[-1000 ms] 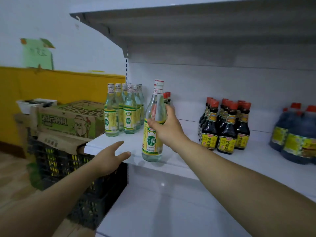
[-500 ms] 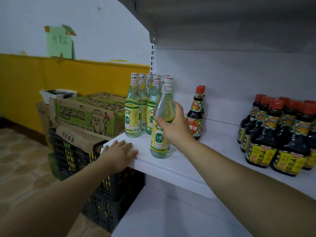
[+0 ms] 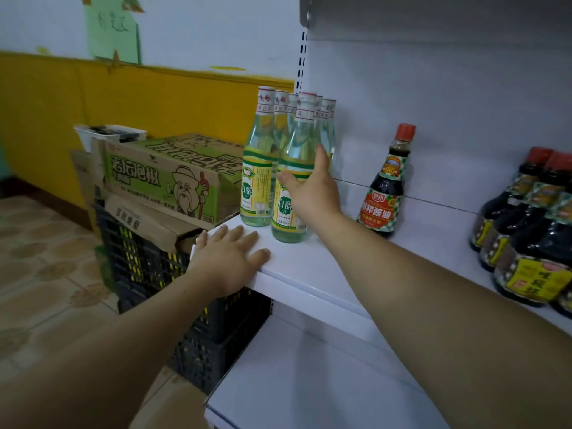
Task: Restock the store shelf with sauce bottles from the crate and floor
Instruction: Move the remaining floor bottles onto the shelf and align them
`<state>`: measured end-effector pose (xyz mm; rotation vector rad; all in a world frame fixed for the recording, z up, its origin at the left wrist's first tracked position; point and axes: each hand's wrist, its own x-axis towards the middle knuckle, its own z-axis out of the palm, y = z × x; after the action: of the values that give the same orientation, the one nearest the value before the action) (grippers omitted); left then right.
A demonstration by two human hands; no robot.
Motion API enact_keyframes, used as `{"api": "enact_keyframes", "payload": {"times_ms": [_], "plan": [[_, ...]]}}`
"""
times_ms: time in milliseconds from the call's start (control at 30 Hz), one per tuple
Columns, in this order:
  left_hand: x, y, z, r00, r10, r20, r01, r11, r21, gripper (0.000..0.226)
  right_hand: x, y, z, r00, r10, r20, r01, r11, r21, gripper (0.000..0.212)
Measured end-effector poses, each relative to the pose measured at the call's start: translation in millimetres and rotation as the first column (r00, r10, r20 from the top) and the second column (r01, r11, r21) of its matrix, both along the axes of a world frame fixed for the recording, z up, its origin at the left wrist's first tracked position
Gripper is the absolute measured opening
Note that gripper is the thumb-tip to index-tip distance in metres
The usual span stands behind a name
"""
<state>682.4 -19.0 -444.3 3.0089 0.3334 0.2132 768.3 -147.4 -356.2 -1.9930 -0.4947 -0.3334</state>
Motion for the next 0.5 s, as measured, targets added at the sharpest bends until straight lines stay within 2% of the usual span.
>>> {"api": "enact_keyframes", "payload": {"times_ms": [367,500], "plan": [[-1,2,0,1.0,0.009,0.026,-0.008,0.998,-0.056,0.059,10,17,-5,1.0,-0.029,0.012,0.028,0.999,0.027,0.086],[1,3,4,0.999,-0.005,-0.051,0.001,0.997,-0.081,0.062,10,15,-3,1.0,-0.025,-0.017,0.025,1.0,-0.013,0.087]]}}
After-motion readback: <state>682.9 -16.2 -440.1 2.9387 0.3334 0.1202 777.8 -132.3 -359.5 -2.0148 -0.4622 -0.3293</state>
